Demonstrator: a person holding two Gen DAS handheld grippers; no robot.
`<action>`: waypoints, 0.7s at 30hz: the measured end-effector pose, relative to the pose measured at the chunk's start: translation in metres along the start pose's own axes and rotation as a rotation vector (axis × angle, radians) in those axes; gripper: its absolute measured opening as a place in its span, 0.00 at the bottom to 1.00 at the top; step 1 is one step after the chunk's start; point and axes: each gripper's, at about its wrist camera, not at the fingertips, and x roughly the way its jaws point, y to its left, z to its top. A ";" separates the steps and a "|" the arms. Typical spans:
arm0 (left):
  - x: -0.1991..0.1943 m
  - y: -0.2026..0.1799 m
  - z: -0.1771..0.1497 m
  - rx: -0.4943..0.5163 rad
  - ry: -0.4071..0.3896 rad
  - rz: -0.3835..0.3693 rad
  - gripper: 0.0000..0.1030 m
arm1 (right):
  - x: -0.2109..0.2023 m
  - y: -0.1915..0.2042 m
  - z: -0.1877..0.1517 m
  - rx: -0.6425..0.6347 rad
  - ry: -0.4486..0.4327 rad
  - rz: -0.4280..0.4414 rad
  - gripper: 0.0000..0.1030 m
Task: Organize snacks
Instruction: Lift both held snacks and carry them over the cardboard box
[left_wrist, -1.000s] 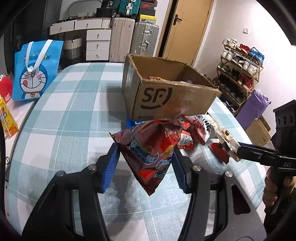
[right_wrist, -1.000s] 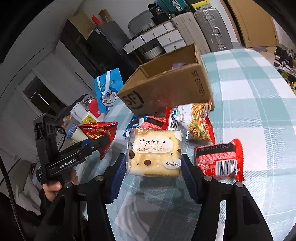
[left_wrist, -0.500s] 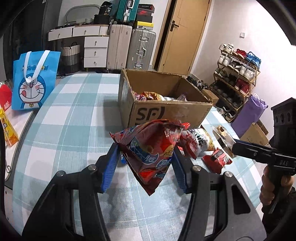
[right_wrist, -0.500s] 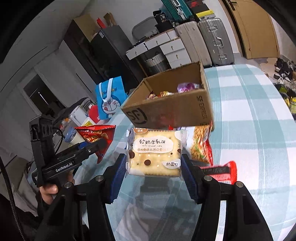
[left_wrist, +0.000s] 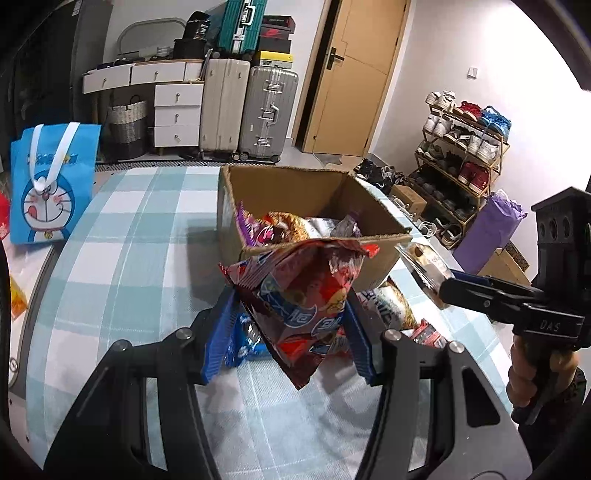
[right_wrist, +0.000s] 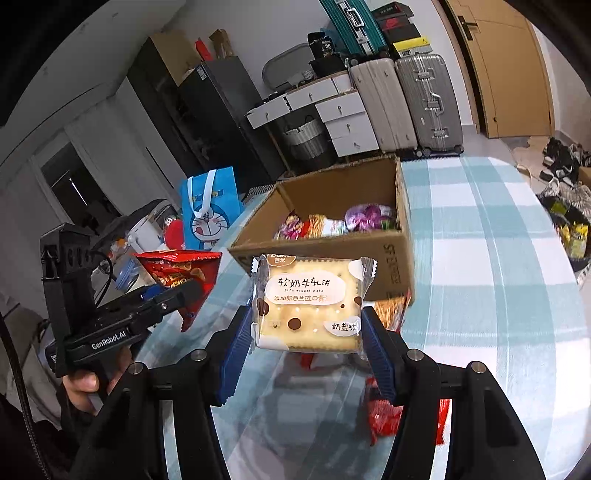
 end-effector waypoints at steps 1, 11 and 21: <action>0.001 -0.001 0.003 0.002 -0.005 -0.002 0.51 | 0.000 0.001 0.003 -0.008 -0.005 -0.009 0.58; 0.010 -0.006 0.034 0.023 -0.039 -0.002 0.51 | 0.004 -0.002 0.030 -0.031 -0.047 -0.031 0.58; 0.033 -0.004 0.059 0.036 -0.045 0.015 0.51 | 0.009 0.000 0.053 -0.056 -0.072 -0.035 0.58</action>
